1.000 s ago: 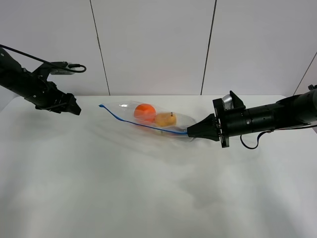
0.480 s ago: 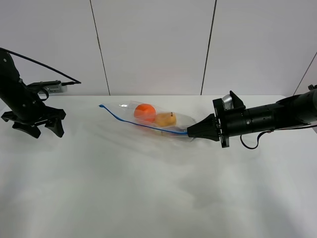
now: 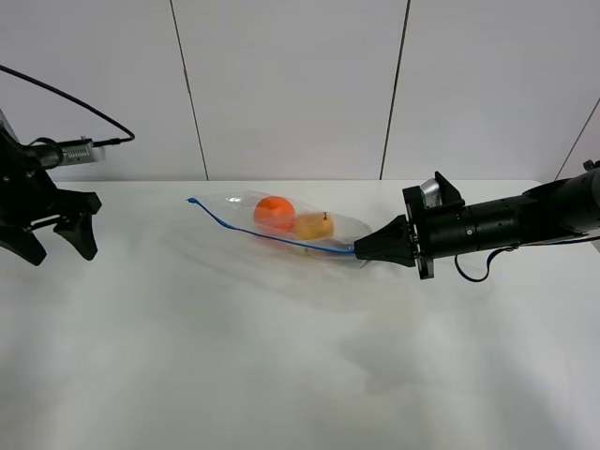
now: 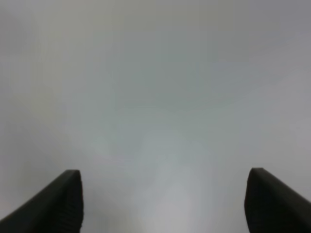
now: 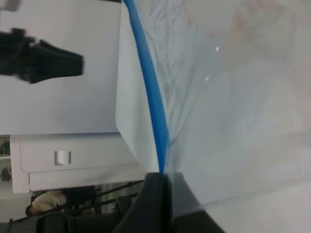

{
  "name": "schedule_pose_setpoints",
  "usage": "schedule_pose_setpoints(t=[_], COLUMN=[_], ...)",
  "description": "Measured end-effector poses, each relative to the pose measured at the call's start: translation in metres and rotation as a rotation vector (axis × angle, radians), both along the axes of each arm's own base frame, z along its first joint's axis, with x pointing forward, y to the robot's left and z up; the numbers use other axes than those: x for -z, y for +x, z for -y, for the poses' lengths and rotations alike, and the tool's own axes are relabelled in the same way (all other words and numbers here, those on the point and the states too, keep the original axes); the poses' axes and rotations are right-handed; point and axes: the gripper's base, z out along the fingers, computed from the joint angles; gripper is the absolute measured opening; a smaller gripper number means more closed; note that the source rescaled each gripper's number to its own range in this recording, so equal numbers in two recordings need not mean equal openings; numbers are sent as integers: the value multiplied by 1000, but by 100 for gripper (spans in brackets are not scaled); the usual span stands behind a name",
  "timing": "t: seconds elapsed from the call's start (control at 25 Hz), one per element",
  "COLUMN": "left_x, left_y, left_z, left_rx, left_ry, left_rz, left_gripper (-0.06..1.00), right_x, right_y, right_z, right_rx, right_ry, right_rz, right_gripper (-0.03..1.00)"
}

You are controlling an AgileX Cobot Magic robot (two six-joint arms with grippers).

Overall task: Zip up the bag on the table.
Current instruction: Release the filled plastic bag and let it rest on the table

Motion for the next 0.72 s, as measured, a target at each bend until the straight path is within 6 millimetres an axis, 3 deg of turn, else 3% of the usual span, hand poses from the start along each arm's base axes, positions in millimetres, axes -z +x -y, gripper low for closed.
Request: schedule_pose_setpoints(t=[0.16, 0.4, 0.72], left_x=[-25, -46, -51], left_y=[-29, -104, -201], left_z=[3, 11, 20], left_rx=[-3, -3, -16], left_ry=[-1, 6, 27], left_rz=[17, 67, 260], left_gripper=[90, 90, 90], right_x=[0, 0, 0], right_y=[0, 0, 0], right_z=[0, 0, 0], right_rx=[0, 0, 0], right_ry=[0, 0, 0], right_rz=[0, 0, 0], right_gripper=[0, 0, 0])
